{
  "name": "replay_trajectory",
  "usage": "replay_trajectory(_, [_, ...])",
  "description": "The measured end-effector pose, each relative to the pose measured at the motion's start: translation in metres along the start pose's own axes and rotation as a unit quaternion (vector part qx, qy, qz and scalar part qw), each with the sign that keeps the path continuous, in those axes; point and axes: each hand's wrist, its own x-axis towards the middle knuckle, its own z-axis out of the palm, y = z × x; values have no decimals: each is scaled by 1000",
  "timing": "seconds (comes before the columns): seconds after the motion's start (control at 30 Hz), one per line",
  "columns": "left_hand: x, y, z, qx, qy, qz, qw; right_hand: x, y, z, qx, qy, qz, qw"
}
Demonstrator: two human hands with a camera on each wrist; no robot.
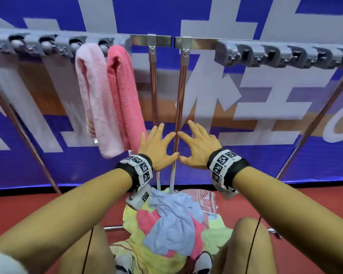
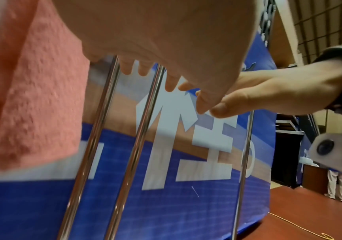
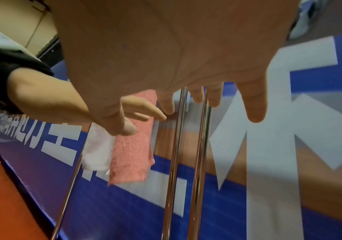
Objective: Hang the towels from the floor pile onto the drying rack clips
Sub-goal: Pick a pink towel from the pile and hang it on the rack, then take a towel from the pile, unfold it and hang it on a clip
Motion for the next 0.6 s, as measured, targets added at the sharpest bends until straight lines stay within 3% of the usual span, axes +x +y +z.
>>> replay_trajectory(0.4, [9, -13, 133, -186, -61, -52, 979, 13, -1, 135, 94, -129, 53, 986])
replay_trajectory(0.6, [11, -30, 191, -374, 1, -109, 921, 18, -1, 215, 145, -225, 68, 961])
